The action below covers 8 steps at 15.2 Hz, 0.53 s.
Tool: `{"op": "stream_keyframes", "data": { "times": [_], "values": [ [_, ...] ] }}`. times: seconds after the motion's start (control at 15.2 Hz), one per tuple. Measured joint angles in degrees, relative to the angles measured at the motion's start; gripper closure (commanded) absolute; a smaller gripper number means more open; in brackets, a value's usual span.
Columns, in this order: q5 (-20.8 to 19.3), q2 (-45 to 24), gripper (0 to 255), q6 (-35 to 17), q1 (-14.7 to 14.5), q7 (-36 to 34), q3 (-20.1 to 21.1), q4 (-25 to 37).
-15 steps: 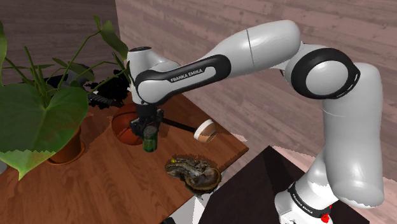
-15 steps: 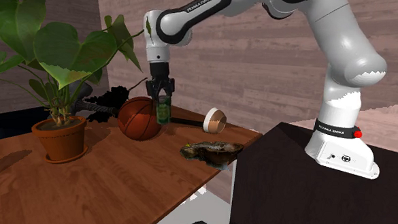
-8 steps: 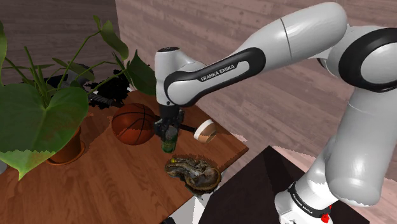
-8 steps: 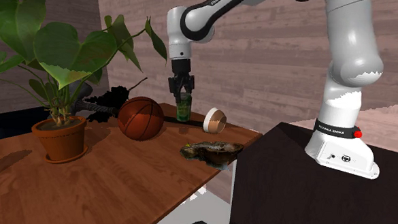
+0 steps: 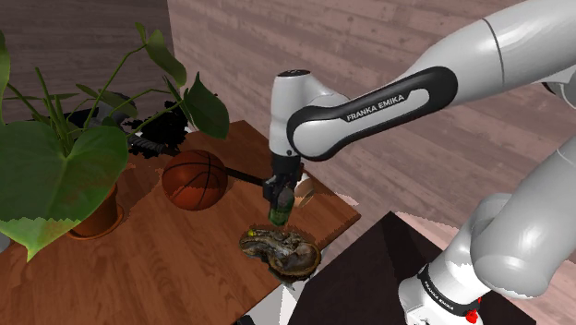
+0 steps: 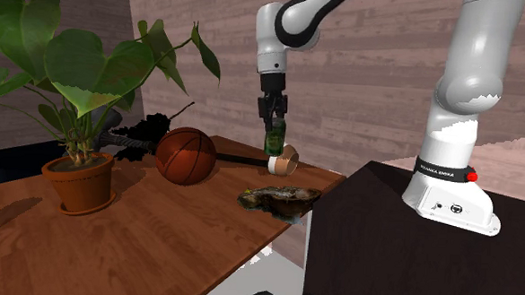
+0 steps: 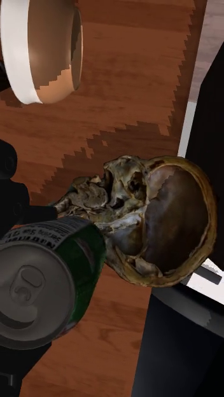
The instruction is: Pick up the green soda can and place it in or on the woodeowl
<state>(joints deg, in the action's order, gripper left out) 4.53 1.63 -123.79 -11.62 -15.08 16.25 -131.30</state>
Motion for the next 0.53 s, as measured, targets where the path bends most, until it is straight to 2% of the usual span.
{"op": "stream_keyframes", "data": {
  "times": [0.53],
  "values": [
    [-0.3, -1.8, 255, -5.9, 0.1, 0.4, -0.1, -4.2]
  ]
}}
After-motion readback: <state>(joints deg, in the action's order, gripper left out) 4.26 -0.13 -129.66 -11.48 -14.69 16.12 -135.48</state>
